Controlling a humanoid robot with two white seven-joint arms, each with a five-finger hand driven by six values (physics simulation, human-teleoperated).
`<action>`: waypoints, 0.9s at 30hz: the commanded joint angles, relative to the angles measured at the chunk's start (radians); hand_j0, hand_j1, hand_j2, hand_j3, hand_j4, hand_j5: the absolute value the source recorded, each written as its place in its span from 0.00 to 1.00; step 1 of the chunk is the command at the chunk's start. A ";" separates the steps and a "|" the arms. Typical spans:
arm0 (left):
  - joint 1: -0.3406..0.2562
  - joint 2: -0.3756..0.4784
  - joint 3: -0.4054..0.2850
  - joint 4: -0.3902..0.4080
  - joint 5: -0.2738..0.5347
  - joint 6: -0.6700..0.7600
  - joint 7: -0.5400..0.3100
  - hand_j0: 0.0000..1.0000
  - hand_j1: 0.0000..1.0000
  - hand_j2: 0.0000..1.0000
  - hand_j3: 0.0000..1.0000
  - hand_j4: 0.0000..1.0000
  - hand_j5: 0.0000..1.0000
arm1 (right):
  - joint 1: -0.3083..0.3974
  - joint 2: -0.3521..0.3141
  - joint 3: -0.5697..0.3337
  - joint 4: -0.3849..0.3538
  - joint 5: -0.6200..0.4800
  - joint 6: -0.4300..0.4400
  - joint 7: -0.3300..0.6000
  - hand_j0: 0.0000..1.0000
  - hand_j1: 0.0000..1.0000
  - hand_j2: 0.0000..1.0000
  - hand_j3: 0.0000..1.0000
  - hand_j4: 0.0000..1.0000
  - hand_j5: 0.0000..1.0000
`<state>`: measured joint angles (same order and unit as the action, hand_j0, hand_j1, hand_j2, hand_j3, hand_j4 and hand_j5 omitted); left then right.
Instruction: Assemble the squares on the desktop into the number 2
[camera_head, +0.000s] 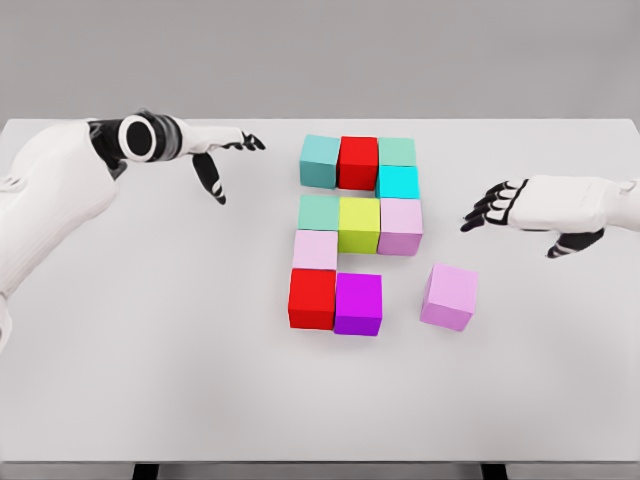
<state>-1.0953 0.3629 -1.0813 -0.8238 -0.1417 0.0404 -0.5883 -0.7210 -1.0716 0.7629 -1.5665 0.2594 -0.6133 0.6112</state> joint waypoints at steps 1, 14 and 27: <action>0.000 -0.012 -0.008 0.000 0.001 -0.004 -0.002 1.00 1.00 1.00 1.00 1.00 1.00 | 0.005 -0.008 -0.014 0.117 -0.005 0.002 0.000 1.00 1.00 1.00 1.00 1.00 1.00; -0.002 -0.067 -0.009 -0.003 0.001 -0.004 -0.002 1.00 1.00 1.00 1.00 1.00 1.00 | 0.064 -0.034 0.050 0.076 0.024 0.002 0.000 1.00 1.00 1.00 1.00 1.00 1.00; 0.000 -0.085 -0.009 -0.003 0.002 -0.004 -0.002 1.00 1.00 1.00 1.00 1.00 1.00 | 0.133 -0.120 0.042 -0.113 0.041 0.002 0.000 1.00 1.00 1.00 1.00 1.00 1.00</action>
<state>-1.0953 0.2793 -1.0917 -0.8268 -0.1408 0.0373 -0.5909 -0.5875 -1.1843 0.8050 -1.6497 0.3017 -0.6132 0.6112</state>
